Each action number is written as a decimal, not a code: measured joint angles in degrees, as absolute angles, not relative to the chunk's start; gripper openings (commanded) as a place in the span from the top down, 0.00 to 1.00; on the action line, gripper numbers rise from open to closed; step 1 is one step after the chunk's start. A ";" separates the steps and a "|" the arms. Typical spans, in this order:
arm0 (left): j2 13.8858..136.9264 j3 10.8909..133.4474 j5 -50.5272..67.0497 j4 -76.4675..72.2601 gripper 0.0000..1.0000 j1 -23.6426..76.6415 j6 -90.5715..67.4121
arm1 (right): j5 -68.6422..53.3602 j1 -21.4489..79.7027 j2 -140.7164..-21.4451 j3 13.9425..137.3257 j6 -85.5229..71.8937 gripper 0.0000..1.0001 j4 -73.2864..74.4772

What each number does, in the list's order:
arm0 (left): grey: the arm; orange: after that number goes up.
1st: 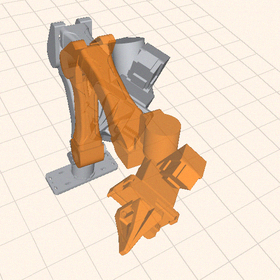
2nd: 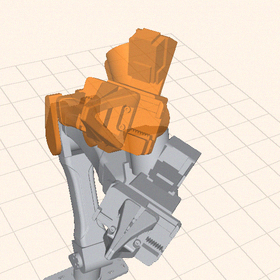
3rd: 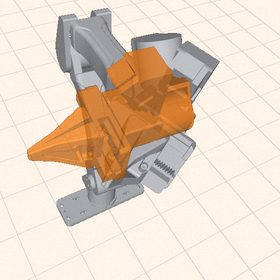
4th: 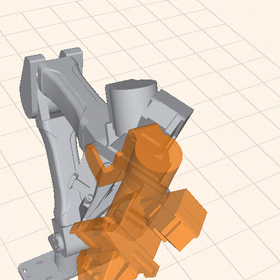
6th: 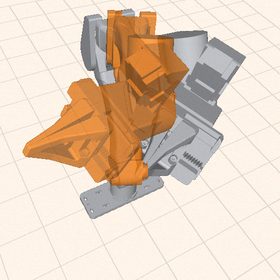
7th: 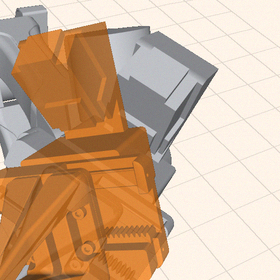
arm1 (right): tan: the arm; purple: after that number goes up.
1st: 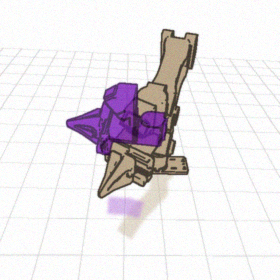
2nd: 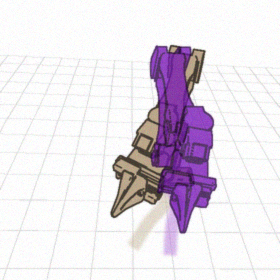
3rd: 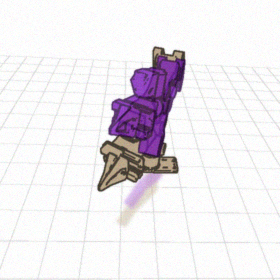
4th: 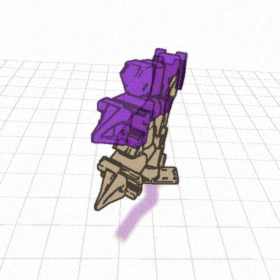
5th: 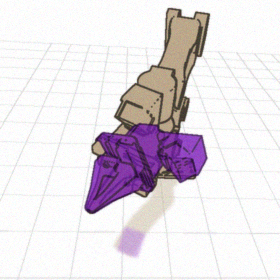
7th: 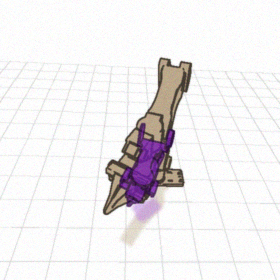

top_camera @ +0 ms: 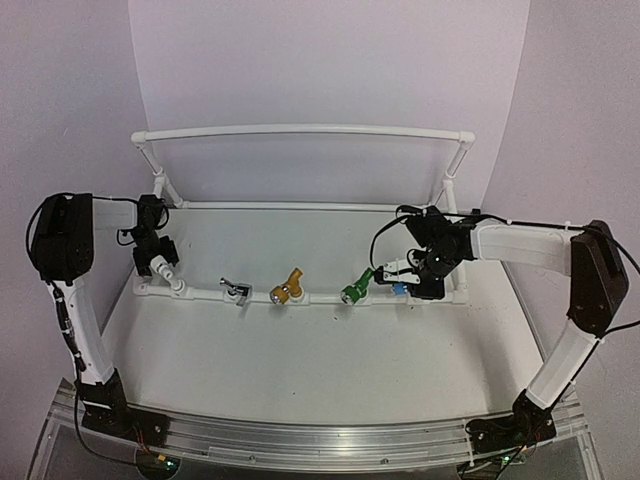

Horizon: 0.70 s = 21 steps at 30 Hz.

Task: Install the water faucets
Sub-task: Move the pipe with the faucet installed to the center of the board.

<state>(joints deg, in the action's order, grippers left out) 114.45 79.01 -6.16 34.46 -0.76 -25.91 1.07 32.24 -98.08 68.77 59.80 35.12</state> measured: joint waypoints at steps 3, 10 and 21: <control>114.67 79.49 -6.15 34.59 0.28 -1.63 -25.12 | 0.95 32.82 -98.57 69.14 59.18 1.00 34.63; 114.67 80.94 -6.17 35.73 0.30 -4.74 -23.13 | 0.24 35.30 -100.39 70.75 56.84 1.00 33.63; 114.68 82.83 -5.17 37.56 0.26 -9.11 -20.59 | -0.68 38.35 -103.02 73.58 53.71 1.00 32.56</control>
<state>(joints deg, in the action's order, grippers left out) 114.68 82.83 -5.17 37.56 -9.11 -20.59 -0.68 38.35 -103.02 73.58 53.71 32.56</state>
